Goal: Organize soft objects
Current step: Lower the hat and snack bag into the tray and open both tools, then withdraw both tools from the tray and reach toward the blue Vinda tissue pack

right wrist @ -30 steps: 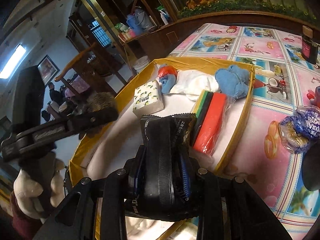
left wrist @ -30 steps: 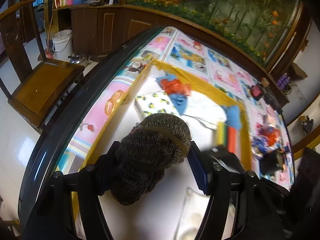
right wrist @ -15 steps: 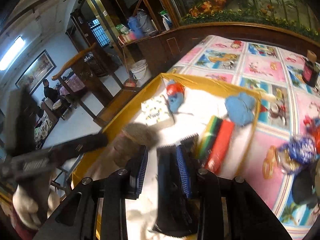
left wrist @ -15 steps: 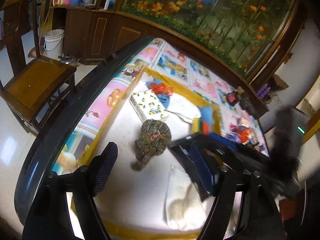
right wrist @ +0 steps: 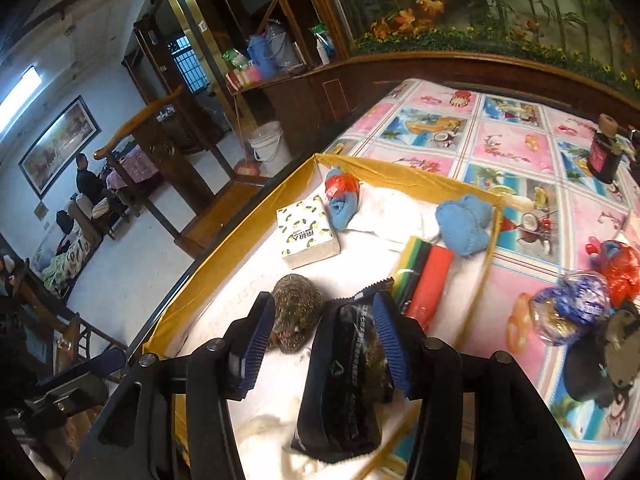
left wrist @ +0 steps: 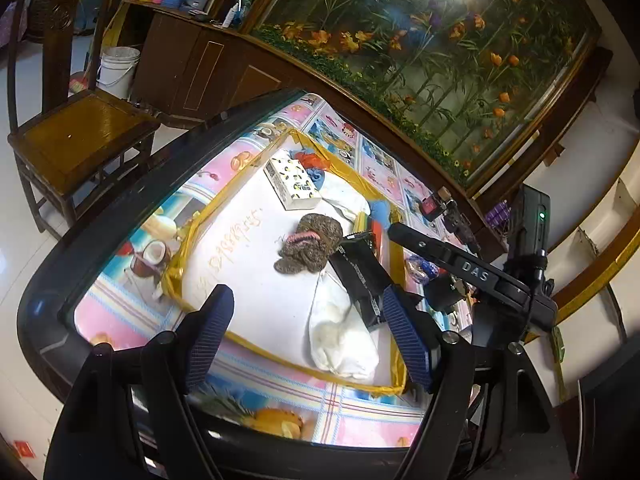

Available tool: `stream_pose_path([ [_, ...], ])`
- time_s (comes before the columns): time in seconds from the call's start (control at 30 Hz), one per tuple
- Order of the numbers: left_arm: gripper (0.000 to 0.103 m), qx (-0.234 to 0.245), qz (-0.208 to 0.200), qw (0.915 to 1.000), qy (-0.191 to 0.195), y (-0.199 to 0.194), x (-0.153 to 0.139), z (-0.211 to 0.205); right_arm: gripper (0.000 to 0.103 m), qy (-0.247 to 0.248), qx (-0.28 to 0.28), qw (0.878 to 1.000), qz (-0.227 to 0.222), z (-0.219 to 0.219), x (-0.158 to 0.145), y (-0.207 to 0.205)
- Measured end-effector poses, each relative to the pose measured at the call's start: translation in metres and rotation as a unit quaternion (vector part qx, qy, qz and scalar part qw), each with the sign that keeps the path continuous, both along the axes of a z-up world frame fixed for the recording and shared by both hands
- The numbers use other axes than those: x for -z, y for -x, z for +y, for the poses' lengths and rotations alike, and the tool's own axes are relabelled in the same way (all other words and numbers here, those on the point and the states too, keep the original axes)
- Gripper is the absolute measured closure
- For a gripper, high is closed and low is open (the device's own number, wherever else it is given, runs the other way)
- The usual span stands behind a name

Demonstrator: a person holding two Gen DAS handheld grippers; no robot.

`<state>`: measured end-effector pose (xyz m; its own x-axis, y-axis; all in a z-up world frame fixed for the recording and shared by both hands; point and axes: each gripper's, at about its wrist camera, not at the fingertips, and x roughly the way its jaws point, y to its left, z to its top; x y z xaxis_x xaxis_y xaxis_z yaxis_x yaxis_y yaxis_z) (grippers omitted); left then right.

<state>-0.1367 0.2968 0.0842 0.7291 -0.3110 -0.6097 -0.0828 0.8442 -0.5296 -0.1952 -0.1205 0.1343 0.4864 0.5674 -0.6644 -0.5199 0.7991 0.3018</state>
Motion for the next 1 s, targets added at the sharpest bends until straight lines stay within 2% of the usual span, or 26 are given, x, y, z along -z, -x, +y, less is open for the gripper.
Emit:
stream_pose_path([
  [0.27, 0.026, 0.001, -0.006, 1.0000, 0.005, 0.024, -0.004, -0.017, 0.037, -0.026, -0.005, 0.999, -0.029, -0.040, -0.009, 0.042],
  [0.6, 0.026, 0.047, -0.009, 0.9987, -0.015, 0.029, -0.010, -0.063, 0.029, -0.031, 0.008, 0.997, -0.069, -0.095, -0.019, 0.090],
  [1.0, 0.026, 0.075, 0.002, 0.9968, -0.028, 0.027, -0.005, -0.090, 0.027, -0.034, 0.039, 0.996, -0.073, -0.149, -0.020, 0.107],
])
